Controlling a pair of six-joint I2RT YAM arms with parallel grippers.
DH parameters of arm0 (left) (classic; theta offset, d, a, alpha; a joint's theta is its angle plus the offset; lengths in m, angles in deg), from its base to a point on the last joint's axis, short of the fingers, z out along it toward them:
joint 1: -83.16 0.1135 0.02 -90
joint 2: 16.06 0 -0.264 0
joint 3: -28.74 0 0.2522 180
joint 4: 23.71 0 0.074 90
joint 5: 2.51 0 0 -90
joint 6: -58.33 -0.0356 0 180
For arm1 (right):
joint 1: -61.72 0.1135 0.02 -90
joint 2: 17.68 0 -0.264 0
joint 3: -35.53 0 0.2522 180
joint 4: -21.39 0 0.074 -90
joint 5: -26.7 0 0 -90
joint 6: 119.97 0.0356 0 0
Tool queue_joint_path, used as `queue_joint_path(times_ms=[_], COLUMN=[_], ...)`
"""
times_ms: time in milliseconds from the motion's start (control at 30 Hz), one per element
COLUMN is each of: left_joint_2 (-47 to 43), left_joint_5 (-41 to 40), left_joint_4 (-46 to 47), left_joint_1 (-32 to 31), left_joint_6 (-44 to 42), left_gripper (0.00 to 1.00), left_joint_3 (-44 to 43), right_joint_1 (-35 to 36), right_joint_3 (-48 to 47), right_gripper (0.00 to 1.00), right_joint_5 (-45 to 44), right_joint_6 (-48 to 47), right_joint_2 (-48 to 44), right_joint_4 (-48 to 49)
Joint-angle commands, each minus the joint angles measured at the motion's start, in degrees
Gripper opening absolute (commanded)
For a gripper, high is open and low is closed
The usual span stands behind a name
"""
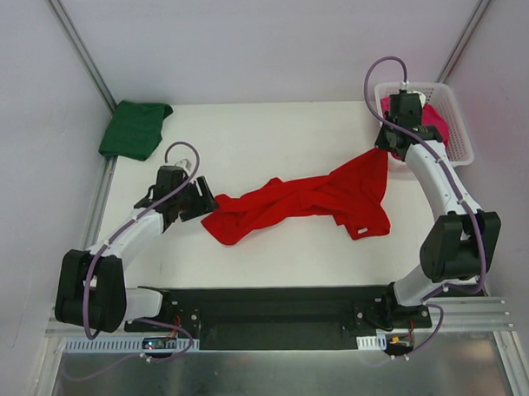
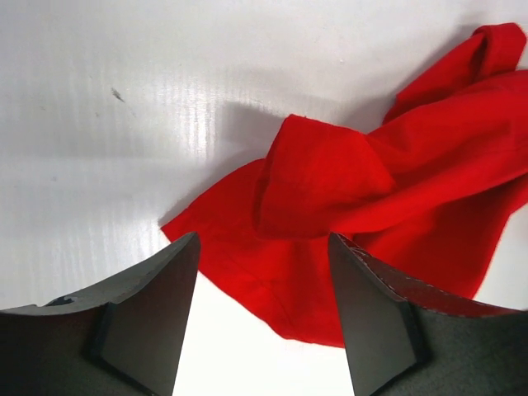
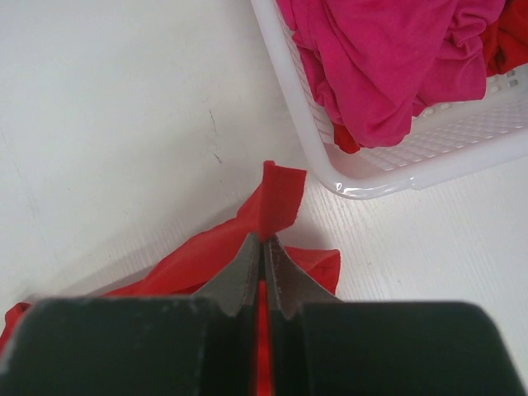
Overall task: Fold and stack the t-shirts
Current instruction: Flatten out the tshirt
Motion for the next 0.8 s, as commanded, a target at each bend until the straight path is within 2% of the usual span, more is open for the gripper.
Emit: queue_joint_path(times_ms=[0,367,767], left_joint_2=[-2.7,-0.8,-0.5], left_joint_5=[6.8,11.2,8.8], left_joint_4=[4.2,7.3,7.5], left_joint_1=[1.7,2.3,2.4], left_joint_6=[1.9,3.4,2.0], left_gripper=[0.63,0.55,0.52], left_joint_3=[1.0,1.5,3.4], right_joint_1=[-0.3,-0.3,-0.3], right_joint_3=[-0.2,-0.1,-0.1], right_gripper=[0.02,0.02,0.02], right_joint_5=[0.2,0.4,0.6], right_joint_6=[0.4,0.5,0.5], right_joint_2=[-1.4,-1.3,-1.4], right_joint_4=[1.7,1.8,1.7])
